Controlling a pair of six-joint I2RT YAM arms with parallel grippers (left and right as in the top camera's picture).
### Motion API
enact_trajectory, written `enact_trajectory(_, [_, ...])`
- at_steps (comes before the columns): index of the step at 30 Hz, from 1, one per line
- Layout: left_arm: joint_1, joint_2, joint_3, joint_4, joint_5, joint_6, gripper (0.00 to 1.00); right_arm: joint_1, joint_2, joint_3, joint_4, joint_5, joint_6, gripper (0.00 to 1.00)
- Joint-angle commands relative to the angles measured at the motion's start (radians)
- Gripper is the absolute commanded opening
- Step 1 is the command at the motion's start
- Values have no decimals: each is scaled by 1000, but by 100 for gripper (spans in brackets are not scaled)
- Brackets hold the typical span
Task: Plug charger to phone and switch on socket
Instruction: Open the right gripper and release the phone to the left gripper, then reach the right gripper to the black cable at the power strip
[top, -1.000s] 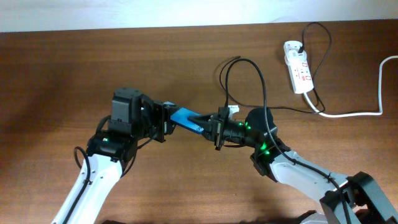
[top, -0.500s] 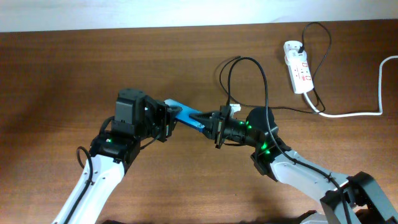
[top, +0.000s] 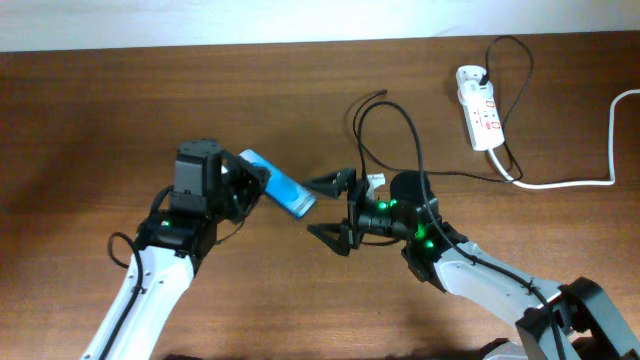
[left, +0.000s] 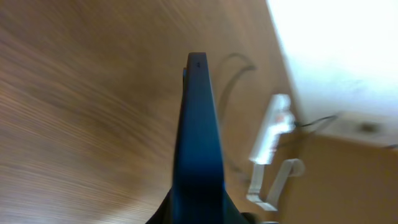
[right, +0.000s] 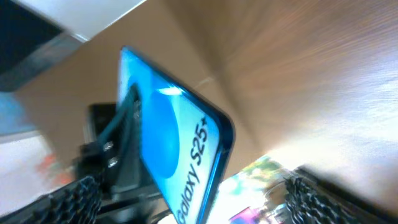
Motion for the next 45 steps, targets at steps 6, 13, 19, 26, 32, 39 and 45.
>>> enact_trajectory(6, [30, -3, 11, -127, 187, 546, 0, -16, -9, 0, -467, 233, -721, 99])
enact_trajectory(13, [30, -3, 11, -182, 336, 700, 0, -16, -10, 0, -488, 127, -1004, 98])
enact_trajectory(19, [33, -4, 11, -209, 354, 747, 0, -16, -10, 0, -452, 72, -1014, 98])
enact_trajectory(26, [32, -4, 11, -231, 354, 769, 0, -233, -64, 24, -379, -61, -1016, 98])
enact_trajectory(32, [32, -4, 11, -231, 354, 768, 0, -263, -63, 400, -847, 343, -1172, 98])
enact_trajectory(39, [32, -3, 11, -231, 353, 768, 0, -267, 158, 774, -1008, 548, -1220, 100])
enact_trajectory(45, [32, -3, 11, -231, 343, 768, 0, -344, 562, 1086, -1037, 503, -1142, 81])
